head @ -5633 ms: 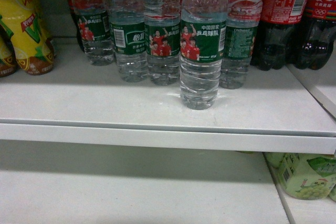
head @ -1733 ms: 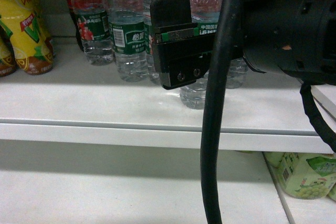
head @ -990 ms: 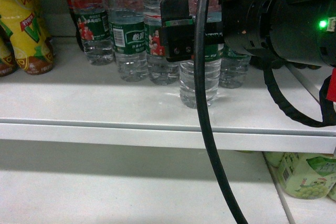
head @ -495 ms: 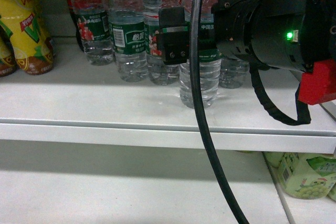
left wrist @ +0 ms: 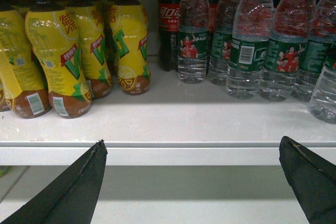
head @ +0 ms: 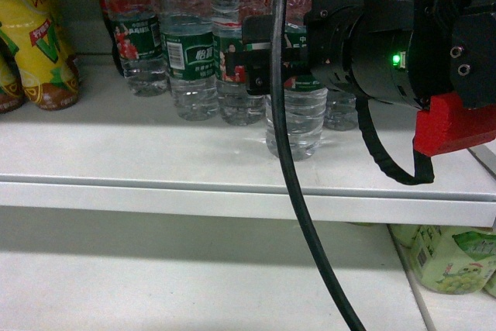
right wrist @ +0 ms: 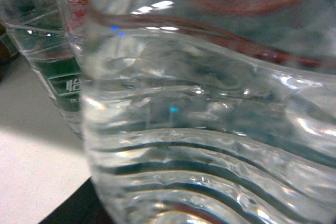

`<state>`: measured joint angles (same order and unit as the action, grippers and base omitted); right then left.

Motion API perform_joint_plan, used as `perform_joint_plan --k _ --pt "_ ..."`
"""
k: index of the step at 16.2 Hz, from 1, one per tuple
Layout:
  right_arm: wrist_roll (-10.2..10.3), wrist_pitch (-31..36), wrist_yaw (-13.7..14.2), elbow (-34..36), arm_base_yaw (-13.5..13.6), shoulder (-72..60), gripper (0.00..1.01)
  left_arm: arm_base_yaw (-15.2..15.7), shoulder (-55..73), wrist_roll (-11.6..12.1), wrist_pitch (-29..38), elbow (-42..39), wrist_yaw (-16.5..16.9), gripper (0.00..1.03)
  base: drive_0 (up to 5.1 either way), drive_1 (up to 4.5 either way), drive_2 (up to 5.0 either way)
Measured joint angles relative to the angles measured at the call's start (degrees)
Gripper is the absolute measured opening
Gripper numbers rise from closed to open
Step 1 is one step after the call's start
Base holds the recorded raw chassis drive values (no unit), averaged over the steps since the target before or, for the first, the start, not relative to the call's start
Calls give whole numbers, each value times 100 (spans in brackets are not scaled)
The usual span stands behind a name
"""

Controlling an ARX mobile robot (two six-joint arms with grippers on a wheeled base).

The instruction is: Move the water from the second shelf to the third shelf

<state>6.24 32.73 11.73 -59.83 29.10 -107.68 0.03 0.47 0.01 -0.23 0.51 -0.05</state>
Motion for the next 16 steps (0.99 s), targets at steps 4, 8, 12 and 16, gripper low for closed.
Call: perform_joint_plan --k 4,8,12,16 --pt "-4 -59 44 -11 50 17 47 0 0 0 2 0 0 98 0 0 0" --pt "-4 -92 -92 254 52 275 43 0 0 -2 2 0 0 98 0 0 0" --pt "-140 -57 -295 986 -42 901 43 0 0 0 0 0 0 98 0 0 0" --pt "-243 -162 -592 1886 -533 1821 42 0 0 -2 2 0 2 98 0 0 0"
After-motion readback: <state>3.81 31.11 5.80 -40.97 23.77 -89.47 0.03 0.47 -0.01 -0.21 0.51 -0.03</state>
